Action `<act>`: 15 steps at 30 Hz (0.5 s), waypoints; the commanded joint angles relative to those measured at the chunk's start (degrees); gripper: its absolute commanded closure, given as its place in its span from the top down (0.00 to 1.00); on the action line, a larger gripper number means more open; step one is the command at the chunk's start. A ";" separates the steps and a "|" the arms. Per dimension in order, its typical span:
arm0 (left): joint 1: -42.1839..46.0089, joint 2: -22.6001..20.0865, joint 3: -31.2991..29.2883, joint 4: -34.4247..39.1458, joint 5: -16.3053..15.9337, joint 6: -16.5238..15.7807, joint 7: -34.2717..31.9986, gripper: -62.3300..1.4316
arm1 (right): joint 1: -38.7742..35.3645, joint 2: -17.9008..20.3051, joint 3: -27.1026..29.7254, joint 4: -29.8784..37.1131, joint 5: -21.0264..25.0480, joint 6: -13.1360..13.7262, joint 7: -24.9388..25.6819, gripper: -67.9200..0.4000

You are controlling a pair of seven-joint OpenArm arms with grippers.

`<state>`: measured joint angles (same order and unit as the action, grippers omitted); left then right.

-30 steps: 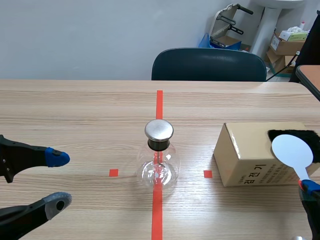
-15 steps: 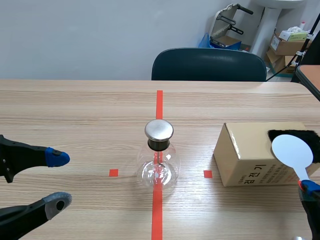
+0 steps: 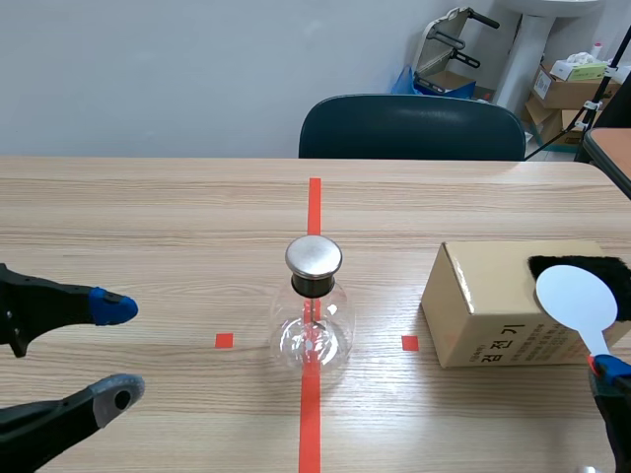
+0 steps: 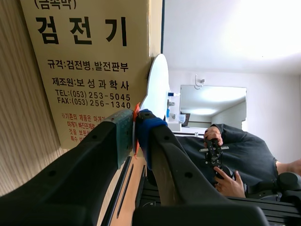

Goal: Do the electroscope experiment

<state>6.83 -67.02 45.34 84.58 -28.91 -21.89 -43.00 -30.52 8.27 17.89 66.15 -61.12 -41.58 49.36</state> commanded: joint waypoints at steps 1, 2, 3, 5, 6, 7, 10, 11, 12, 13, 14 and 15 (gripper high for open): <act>-0.07 1.68 -0.46 0.42 0.09 1.16 0.11 0.70 | -0.11 0.63 0.07 0.26 0.24 -0.44 -0.46 0.03; -0.22 2.40 -0.46 0.13 0.33 1.81 0.74 0.70 | -0.13 0.63 0.07 0.26 0.24 -0.44 -0.57 0.03; -0.35 3.17 -0.46 -0.33 0.94 2.19 1.29 0.68 | -0.13 0.63 0.07 0.26 0.26 -0.44 -0.57 0.03; -0.39 4.72 -0.46 -1.29 2.47 3.37 2.38 0.55 | -0.13 0.66 0.07 0.26 0.28 -0.48 -0.59 0.03; -0.37 5.49 -0.46 -1.81 2.84 4.04 2.69 0.46 | -0.13 0.72 0.11 0.28 0.35 -0.61 -0.59 0.03; -0.37 6.27 -0.46 -2.40 3.08 4.72 2.78 0.37 | -0.13 0.76 0.11 0.42 0.59 -0.61 -0.57 0.03; -1.27 8.52 -0.46 -4.24 3.06 6.16 3.21 0.17 | -0.26 0.76 0.13 1.86 1.09 -0.55 -1.27 0.03; -1.90 9.31 -0.46 -4.92 3.06 6.16 3.69 0.13 | -0.28 0.76 0.13 2.89 1.11 -0.42 -1.66 0.03; -2.69 10.14 -0.39 -5.60 3.06 6.14 4.22 0.11 | -0.28 0.76 0.13 4.17 1.11 -0.26 -2.25 0.03; -3.45 11.06 -0.37 -6.32 3.06 6.16 4.72 0.11 | -0.28 0.76 0.13 5.73 1.11 0.46 -2.99 0.03; -4.24 12.04 -0.37 -7.02 3.08 6.14 5.27 0.11 | -0.28 0.76 0.11 7.56 1.11 1.64 -3.74 0.03; -5.03 13.11 -0.35 -7.72 3.15 6.14 5.88 0.11 | -0.28 0.76 0.11 9.60 1.11 3.21 -4.76 0.03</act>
<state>2.96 -54.65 45.23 76.25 -25.50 -15.46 -36.84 -31.05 8.27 17.89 72.82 -60.66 -38.19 44.93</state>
